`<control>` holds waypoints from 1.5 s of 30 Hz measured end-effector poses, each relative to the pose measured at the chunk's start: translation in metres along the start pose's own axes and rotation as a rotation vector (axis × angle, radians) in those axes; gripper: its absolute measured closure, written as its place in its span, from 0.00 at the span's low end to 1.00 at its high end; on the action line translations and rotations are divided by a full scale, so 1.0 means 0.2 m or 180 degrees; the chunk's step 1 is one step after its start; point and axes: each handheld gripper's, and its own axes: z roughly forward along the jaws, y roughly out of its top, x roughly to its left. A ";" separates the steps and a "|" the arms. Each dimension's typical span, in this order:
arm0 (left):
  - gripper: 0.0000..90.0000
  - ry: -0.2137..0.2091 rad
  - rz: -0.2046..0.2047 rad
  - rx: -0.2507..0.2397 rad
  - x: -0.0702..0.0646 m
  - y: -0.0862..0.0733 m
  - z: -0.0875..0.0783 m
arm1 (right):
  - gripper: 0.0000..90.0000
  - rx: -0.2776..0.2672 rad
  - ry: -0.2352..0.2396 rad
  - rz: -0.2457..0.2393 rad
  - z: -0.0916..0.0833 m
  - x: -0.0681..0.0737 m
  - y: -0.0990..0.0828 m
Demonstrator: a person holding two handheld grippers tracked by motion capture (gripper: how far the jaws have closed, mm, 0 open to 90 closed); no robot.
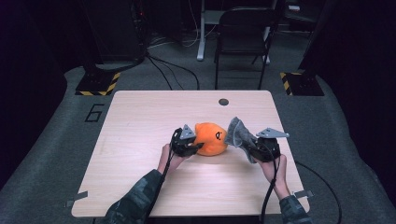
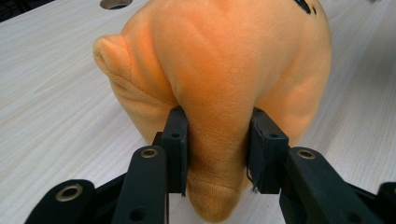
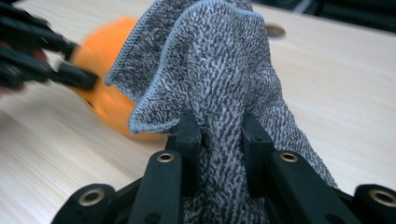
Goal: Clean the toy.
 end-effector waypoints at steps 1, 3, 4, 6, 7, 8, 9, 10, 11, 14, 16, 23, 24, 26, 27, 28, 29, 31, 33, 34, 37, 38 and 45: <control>0.71 0.0004 0.0005 -0.0001 0.00 0.00 0.00 | 0.81 -0.0020 0.0053 -0.0020 0.01 0.02 0.03; 0.71 0.0007 0.0007 -0.0001 0.00 0.00 0.00 | 0.81 -0.0048 0.0084 -0.0068 0.03 0.06 0.06; 0.71 0.0009 0.0010 -0.0003 0.00 0.00 0.00 | 0.81 -0.0049 0.0116 -0.0106 0.04 0.09 0.08; 0.71 0.0008 0.0009 -0.0006 0.00 0.00 0.00 | 0.81 -0.0051 0.0173 -0.0148 0.08 0.14 0.12; 0.71 0.0007 0.0007 -0.0008 0.00 0.00 0.00 | 0.80 -0.0032 0.0188 -0.0173 0.10 0.15 0.13; 0.71 0.0009 0.0010 -0.0006 0.00 0.00 0.00 | 0.80 -0.0010 0.0196 -0.0203 0.12 0.18 0.15; 0.71 0.0002 0.0001 -0.0008 0.00 0.00 0.00 | 0.80 -0.0011 0.0192 -0.0234 0.14 0.20 0.17; 0.71 0.0009 0.0006 -0.0017 -0.01 0.00 0.00 | 0.80 -0.0002 0.0179 -0.0258 0.16 0.22 0.19; 0.71 0.0018 0.0015 -0.0016 -0.01 0.00 0.00 | 0.80 0.0008 0.0198 -0.0274 0.18 0.24 0.20; 0.71 0.0022 0.0028 -0.0018 -0.01 0.00 0.00 | 0.79 0.0038 0.0233 -0.0344 0.24 0.29 0.23; 0.71 0.0014 0.0034 -0.0008 -0.01 0.00 0.00 | 0.79 0.0076 0.0212 -0.0415 0.27 0.32 0.25; 0.71 0.0031 0.0071 -0.0076 -0.02 0.00 -0.01 | 0.55 0.0297 0.0080 -0.0481 0.39 0.37 0.25; 0.71 0.0029 0.0074 -0.0082 -0.02 0.00 -0.01 | 0.49 0.0302 0.0057 -0.0493 0.39 0.38 0.25; 0.71 0.0033 0.0109 -0.0086 -0.02 0.01 -0.01 | 0.34 0.0263 -0.0088 -0.0572 0.39 0.38 0.26; 0.71 0.0040 0.0108 -0.0105 -0.03 0.00 -0.01 | 0.34 0.0208 -0.0130 -0.0573 0.38 0.39 0.26; 0.71 0.0028 0.0126 -0.0087 -0.03 0.00 -0.01 | 0.39 0.0128 -0.0112 -0.0598 0.38 0.38 0.26; 0.71 0.0035 0.0138 -0.0091 -0.03 0.00 -0.01 | 0.43 0.0080 -0.0049 -0.0579 0.38 0.38 0.26; 0.72 0.0025 0.0142 -0.0092 -0.03 0.00 -0.01 | 0.58 0.0036 0.0002 -0.0591 0.39 0.38 0.25; 0.73 0.0015 0.0130 -0.0101 -0.02 0.00 -0.01 | 0.75 -0.0049 0.0005 -0.0632 0.40 0.39 0.24; 0.74 0.0024 0.0141 -0.0100 -0.02 -0.01 -0.01 | 0.78 -0.0077 0.0030 -0.0656 0.41 0.39 0.24; 0.75 0.0041 0.0106 -0.0066 -0.02 -0.01 0.00 | 0.81 -0.0040 0.0070 -0.0675 0.42 0.39 0.23; 0.76 0.0056 0.0098 -0.0068 -0.03 0.00 0.00 | 0.82 -0.0035 0.0060 -0.0666 0.42 0.39 0.22; 0.76 0.0042 0.0109 -0.0082 -0.05 0.00 0.00 | 0.82 0.0017 0.0020 -0.0614 0.39 0.33 0.20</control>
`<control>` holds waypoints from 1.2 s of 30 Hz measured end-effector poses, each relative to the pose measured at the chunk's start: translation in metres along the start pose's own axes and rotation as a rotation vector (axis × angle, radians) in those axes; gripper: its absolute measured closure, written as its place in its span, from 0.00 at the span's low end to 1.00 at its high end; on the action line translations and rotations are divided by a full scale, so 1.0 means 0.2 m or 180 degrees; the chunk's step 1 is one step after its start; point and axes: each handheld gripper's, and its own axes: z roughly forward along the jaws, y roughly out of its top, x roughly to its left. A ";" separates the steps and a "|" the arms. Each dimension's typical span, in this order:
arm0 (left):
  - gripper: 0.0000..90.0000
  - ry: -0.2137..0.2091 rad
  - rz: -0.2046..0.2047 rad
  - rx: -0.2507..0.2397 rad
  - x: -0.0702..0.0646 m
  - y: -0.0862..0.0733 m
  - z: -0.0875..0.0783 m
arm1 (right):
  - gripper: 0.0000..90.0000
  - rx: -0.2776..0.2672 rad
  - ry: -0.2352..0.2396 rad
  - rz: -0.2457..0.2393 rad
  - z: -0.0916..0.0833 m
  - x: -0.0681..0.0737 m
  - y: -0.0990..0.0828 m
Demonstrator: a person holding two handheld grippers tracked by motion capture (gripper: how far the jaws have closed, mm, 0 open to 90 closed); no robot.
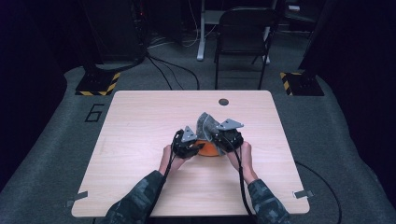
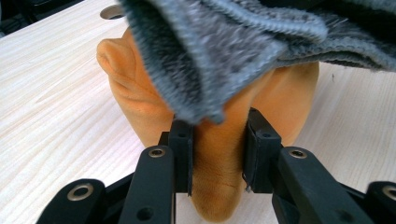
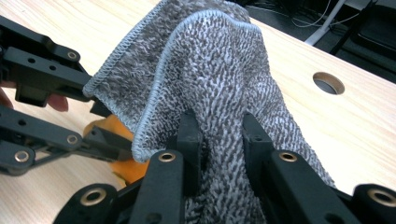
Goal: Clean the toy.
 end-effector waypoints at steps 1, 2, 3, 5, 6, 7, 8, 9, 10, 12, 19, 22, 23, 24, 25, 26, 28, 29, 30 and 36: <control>0.76 -0.0001 -0.0012 -0.0005 0.00 0.00 0.00 | 0.82 0.0008 -0.0003 0.0022 -0.01 0.00 -0.01; 0.76 -0.0001 -0.0010 -0.0010 0.00 0.00 0.00 | 0.82 0.0032 0.0004 0.0033 -0.01 -0.01 -0.01; 0.76 -0.0004 -0.0010 -0.0007 0.00 0.00 0.00 | 0.82 0.0017 -0.0004 0.0017 -0.02 -0.01 -0.01; 0.76 -0.0020 -0.0018 0.0004 0.00 0.00 0.00 | 0.81 0.0027 -0.0029 0.0062 -0.02 -0.01 -0.02; 0.76 -0.0022 -0.0029 0.0008 0.00 0.00 0.00 | 0.81 0.0037 -0.0021 0.0040 -0.03 -0.02 -0.02; 0.76 -0.0011 -0.0034 -0.0009 0.00 0.00 0.00 | 0.81 0.0045 -0.0033 0.0098 -0.03 -0.02 -0.02; 0.75 -0.0021 -0.0033 0.0006 0.01 0.00 0.00 | 0.81 0.0048 -0.0034 0.0081 -0.03 -0.03 -0.02; 0.75 -0.0019 -0.0036 0.0001 0.00 0.00 0.00 | 0.81 0.0048 -0.0028 0.0074 -0.03 -0.04 -0.03; 0.75 -0.0019 -0.0035 -0.0004 0.00 0.00 0.00 | 0.81 0.0056 -0.0023 0.0135 -0.04 -0.05 -0.03; 0.75 -0.0023 -0.0030 0.0011 0.00 0.00 0.00 | 0.81 0.0077 -0.0030 0.0174 -0.04 -0.06 -0.04; 0.74 -0.0017 -0.0047 -0.0009 0.01 0.00 0.00 | 0.80 0.0169 -0.0031 0.0246 -0.06 -0.10 -0.05; 0.74 -0.0042 -0.0043 0.0002 0.01 0.00 0.00 | 0.80 0.0212 -0.0019 0.0273 -0.06 -0.13 -0.06; 0.74 -0.0048 -0.0042 0.0001 0.01 0.00 0.00 | 0.80 0.0217 -0.0029 0.0304 -0.06 -0.13 -0.07; 0.74 -0.0050 -0.0041 -0.0002 0.01 0.00 0.00 | 0.80 0.0252 -0.0015 0.0271 -0.06 -0.15 -0.07; 0.74 -0.0044 -0.0044 -0.0008 0.01 0.00 0.00 | 0.80 0.0264 -0.0026 0.0304 -0.06 -0.15 -0.07; 0.74 -0.0054 -0.0044 -0.0004 0.01 0.00 0.00 | 0.80 0.0278 -0.0039 0.0331 -0.06 -0.16 -0.08; 0.74 -0.0050 -0.0033 -0.0003 0.01 0.00 0.00 | 0.80 0.0314 -0.0043 0.0385 -0.06 -0.18 -0.09; 0.74 -0.0053 -0.0030 -0.0001 0.01 0.00 0.00 | 0.80 0.0341 -0.0025 0.0369 -0.07 -0.19 -0.09; 0.74 -0.0054 -0.0029 -0.0001 0.01 0.00 0.00 | 0.80 0.0324 -0.0042 0.0416 -0.06 -0.19 -0.10; 0.74 -0.0059 -0.0037 -0.0018 0.01 -0.01 0.00 | 0.80 0.0457 -0.0062 0.0524 -0.05 -0.24 -0.13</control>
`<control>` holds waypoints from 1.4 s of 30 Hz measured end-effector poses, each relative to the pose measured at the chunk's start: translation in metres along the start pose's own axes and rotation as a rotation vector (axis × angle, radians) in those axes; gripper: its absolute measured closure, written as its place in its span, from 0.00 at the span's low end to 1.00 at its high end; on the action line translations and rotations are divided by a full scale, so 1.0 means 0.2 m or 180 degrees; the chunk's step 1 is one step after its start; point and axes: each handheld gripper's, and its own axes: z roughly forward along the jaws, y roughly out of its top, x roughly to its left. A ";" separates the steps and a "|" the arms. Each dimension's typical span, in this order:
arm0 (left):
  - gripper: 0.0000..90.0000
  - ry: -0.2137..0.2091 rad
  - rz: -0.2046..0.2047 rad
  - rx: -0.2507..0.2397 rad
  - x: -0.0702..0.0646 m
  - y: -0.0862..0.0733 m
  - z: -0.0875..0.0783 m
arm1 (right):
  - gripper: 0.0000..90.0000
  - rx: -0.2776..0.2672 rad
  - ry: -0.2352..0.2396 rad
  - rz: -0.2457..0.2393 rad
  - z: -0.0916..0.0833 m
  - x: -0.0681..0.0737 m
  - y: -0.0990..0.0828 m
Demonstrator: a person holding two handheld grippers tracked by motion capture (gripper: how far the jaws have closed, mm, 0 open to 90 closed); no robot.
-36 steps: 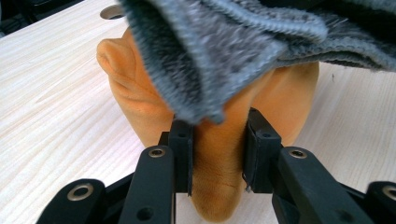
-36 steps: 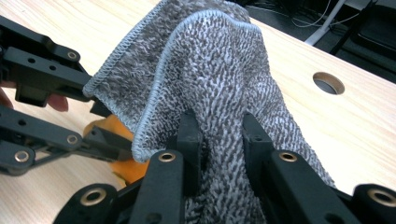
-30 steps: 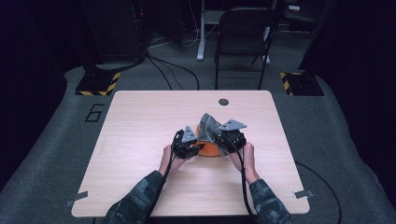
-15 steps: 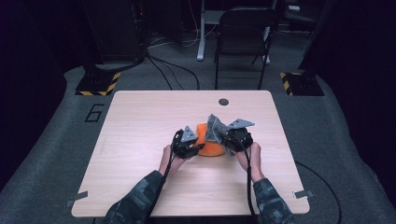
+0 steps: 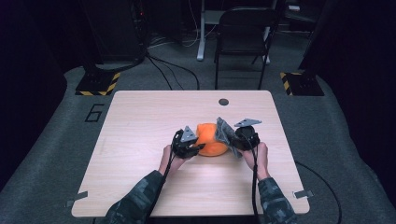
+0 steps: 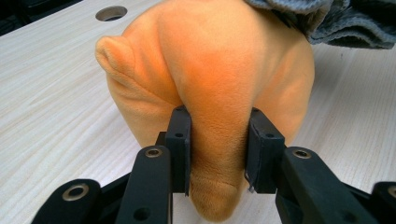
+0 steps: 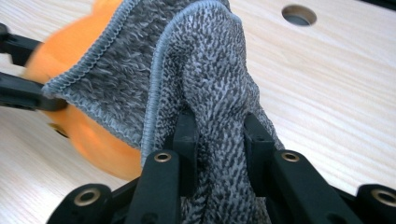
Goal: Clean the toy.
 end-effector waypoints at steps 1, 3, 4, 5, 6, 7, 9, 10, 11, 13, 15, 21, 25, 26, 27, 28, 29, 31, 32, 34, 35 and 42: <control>0.74 -0.0002 -0.0003 0.0000 0.00 0.00 0.00 | 0.80 0.0028 0.0003 0.0006 0.00 -0.01 -0.01; 0.74 -0.0003 -0.0004 -0.0003 0.00 0.00 0.00 | 0.80 0.0066 0.0001 0.0034 0.01 -0.03 -0.02; 0.74 -0.0004 -0.0002 -0.0003 0.00 0.00 0.00 | 0.80 0.0093 -0.0010 0.0052 0.02 -0.04 -0.02; 0.73 -0.0007 -0.0003 -0.0009 0.00 0.00 0.00 | 0.80 0.0099 -0.0023 0.0084 0.03 -0.05 -0.03; 0.73 -0.0006 -0.0001 -0.0008 0.00 0.00 0.00 | 0.80 0.0122 -0.0022 0.0067 0.03 -0.06 -0.04; 0.73 -0.0006 0.0001 -0.0005 0.00 0.00 0.00 | 0.80 0.0153 -0.0028 0.0082 0.04 -0.06 -0.04; 0.73 -0.0012 -0.0001 -0.0010 0.00 0.00 0.00 | 0.80 0.0214 -0.0033 0.0112 0.06 -0.08 -0.06; 0.73 -0.0020 -0.0004 -0.0006 0.00 0.00 0.00 | 0.80 0.0252 -0.0060 0.0126 0.07 -0.09 -0.07; 0.73 -0.0019 -0.0013 -0.0011 0.01 0.00 0.00 | 0.80 0.0303 -0.0066 0.0109 0.08 -0.10 -0.08; 0.73 -0.0016 -0.0016 -0.0007 0.01 0.00 0.00 | 0.79 0.0433 -0.0114 0.0101 0.11 -0.11 -0.11; 0.73 -0.0010 -0.0018 -0.0012 0.01 0.00 0.00 | 0.80 0.0597 -0.0235 0.0039 0.14 -0.13 -0.14; 0.73 0.0009 0.0004 -0.0009 0.01 0.00 0.00 | 0.80 0.0682 -0.0345 0.0027 0.14 -0.16 -0.15; 0.73 0.0010 -0.0016 -0.0005 0.01 0.00 0.00 | 0.80 0.0450 -0.0336 0.0152 0.04 -0.19 -0.09; 0.73 0.0018 -0.0016 -0.0003 0.01 0.00 0.00 | 0.80 0.0374 -0.0322 0.0170 0.00 -0.19 -0.07; 0.73 0.0021 0.0003 0.0001 0.01 0.00 0.00 | 0.80 0.0292 -0.0310 0.0197 -0.03 -0.18 -0.04; 0.73 0.0025 0.0011 -0.0004 0.01 0.00 0.00 | 0.81 0.0174 -0.0271 0.0194 -0.07 -0.18 -0.02; 0.73 0.0028 0.0014 -0.0003 0.01 0.00 0.00 | 0.81 0.0093 -0.0236 0.0220 -0.11 -0.17 0.01; 0.73 0.0027 0.0017 -0.0003 0.01 0.00 0.00 | 0.81 -0.0106 -0.0160 0.0164 -0.17 -0.14 0.06; 0.73 0.0030 0.0019 -0.0003 0.01 0.00 0.00 | 0.81 -0.0185 -0.0103 0.0135 -0.20 -0.11 0.08; 0.73 0.0049 0.0026 0.0000 0.00 0.00 0.00 | 0.81 -0.0268 -0.0050 0.0044 -0.24 -0.05 0.13; 0.73 0.0046 0.0037 0.0016 0.00 0.00 0.00 | 0.81 -0.0302 -0.0023 -0.0015 -0.25 -0.01 0.15; 0.72 0.0051 0.0032 0.0005 0.00 0.00 0.00 | 0.80 -0.0292 0.0051 -0.0324 -0.17 0.18 0.25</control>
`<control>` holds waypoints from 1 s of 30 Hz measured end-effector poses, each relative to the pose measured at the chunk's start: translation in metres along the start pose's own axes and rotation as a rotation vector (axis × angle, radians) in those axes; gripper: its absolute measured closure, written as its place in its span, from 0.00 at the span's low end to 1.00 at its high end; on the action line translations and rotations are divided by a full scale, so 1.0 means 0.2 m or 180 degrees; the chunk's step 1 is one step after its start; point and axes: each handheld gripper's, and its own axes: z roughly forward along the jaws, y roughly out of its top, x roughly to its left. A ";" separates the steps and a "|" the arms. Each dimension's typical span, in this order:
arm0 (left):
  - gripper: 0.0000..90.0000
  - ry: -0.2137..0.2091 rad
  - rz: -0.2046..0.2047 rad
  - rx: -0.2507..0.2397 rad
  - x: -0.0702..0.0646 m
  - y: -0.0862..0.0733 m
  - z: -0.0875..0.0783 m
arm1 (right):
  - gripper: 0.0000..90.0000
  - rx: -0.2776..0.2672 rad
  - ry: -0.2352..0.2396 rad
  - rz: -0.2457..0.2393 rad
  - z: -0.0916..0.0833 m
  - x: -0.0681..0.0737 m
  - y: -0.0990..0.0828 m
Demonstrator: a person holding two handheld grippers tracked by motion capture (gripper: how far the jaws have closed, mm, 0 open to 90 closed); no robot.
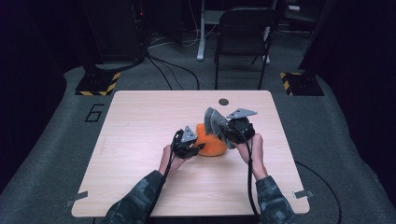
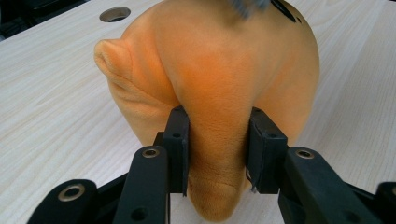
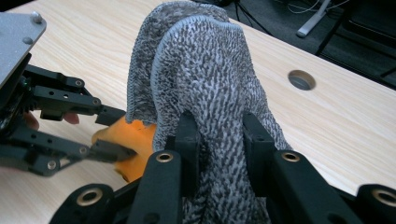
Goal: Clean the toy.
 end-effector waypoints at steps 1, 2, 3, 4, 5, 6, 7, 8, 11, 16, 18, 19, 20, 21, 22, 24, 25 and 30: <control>0.72 0.0003 -0.0001 0.0002 0.00 0.00 0.00 | 0.80 0.0023 0.0009 0.0010 0.02 0.01 0.01; 0.71 0.0007 -0.0005 0.0002 0.00 0.00 0.00 | 0.80 0.0029 0.0028 0.0027 0.04 0.02 0.01; 0.71 0.0005 -0.0005 0.0005 0.00 0.00 0.00 | 0.80 0.0030 0.0058 0.0003 0.07 0.02 0.01; 0.71 0.0010 -0.0009 0.0014 0.00 0.00 0.00 | 0.80 0.0023 0.0080 0.0058 0.08 0.04 0.02; 0.71 0.0015 -0.0002 0.0012 0.00 0.00 0.00 | 0.80 0.0010 0.0133 0.0062 0.10 0.05 0.02; 0.71 0.0012 -0.0008 0.0010 0.01 0.00 0.00 | 0.80 0.0001 0.0166 0.0102 0.11 0.06 0.02; 0.71 0.0014 -0.0004 0.0007 0.00 0.00 0.00 | 0.80 -0.0024 0.0192 0.0095 0.11 0.07 0.03; 0.71 0.0008 0.0000 0.0008 0.00 0.00 0.00 | 0.80 -0.0044 0.0266 0.0068 0.12 0.08 0.04; 0.71 0.0023 -0.0007 -0.0014 0.00 0.00 0.00 | 0.80 0.0032 0.0314 0.0065 0.14 0.12 0.05; 0.69 0.0059 -0.0008 0.0008 0.00 -0.01 0.01 | 0.80 0.0289 0.0268 -0.0017 0.26 0.13 0.01; 0.68 0.0047 -0.0017 0.0028 0.00 -0.01 0.01 | 0.80 0.0319 0.0212 -0.0024 0.28 0.14 0.00; 0.66 0.0032 -0.0018 0.0041 0.00 -0.01 0.01 | 0.80 0.0329 0.0224 -0.0051 0.28 0.14 0.00; 0.63 0.0022 -0.0023 0.0048 0.00 -0.01 0.01 | 0.80 0.0360 0.0216 -0.0087 0.28 0.14 0.00; 0.60 0.0046 -0.0035 0.0039 0.00 -0.01 0.01 | 0.80 0.0361 0.0203 -0.0076 0.29 0.14 0.00; 0.58 0.0027 -0.0037 0.0067 0.01 -0.01 0.01 | 0.80 0.0391 0.0212 -0.0127 0.29 0.14 -0.01; 0.54 0.0032 -0.0070 0.0067 0.01 -0.01 0.01 | 0.80 0.0402 0.0206 -0.0113 0.31 0.14 -0.02; 0.53 0.0028 -0.0089 0.0071 0.01 -0.01 0.01 | 0.81 0.0387 0.0207 -0.0075 0.31 0.14 -0.02; 0.46 -0.0003 -0.0144 0.0077 0.02 -0.02 0.01 | 0.81 0.0391 0.0259 0.0024 0.33 0.12 -0.04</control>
